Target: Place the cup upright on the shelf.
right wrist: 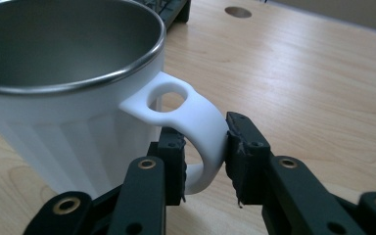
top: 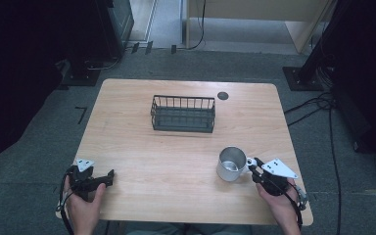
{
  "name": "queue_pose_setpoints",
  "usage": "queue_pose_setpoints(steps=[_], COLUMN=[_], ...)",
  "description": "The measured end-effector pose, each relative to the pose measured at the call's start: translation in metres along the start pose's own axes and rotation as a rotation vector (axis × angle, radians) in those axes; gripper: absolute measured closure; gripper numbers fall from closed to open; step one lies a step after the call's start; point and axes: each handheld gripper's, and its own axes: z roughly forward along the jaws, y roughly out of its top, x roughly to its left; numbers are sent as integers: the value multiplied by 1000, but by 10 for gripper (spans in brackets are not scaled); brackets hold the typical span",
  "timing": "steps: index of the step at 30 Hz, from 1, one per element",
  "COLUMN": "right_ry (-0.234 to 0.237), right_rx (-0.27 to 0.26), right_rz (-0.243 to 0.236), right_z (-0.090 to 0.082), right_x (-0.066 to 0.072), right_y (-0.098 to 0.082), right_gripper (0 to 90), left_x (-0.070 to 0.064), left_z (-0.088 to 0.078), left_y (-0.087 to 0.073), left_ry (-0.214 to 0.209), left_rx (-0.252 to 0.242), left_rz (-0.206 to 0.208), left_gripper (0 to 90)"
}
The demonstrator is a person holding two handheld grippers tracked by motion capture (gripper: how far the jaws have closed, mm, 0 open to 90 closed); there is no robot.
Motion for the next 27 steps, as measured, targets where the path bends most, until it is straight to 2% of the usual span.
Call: queue_pose_setpoints(steps=[5,9,12,15,22,27], right_ry=[-25,-72,-88,-89,-107,-101], right_rx=[-45,-87,-108,-111,-119,-129], right_rz=[-4,-69,-87,-79,-108,-106], right_z=[-2,-1,0,0,4,9], right_x=[6,12,15,15,20,22], right_y=[4,7,9,12,19,26], right_gripper=[749,775,792,801,799,798], left_x=[0,0,0,0,0,0], left_z=[0,0,0,0,0,0], left_y=[0,0,0,0,0,0], left_ry=[0,0,0,0,0,0], left_rx=[0,0,0,0,0,0], left_rz=[0,0,0,0,0,-1], left_gripper=[0,0,0,0,0,0])
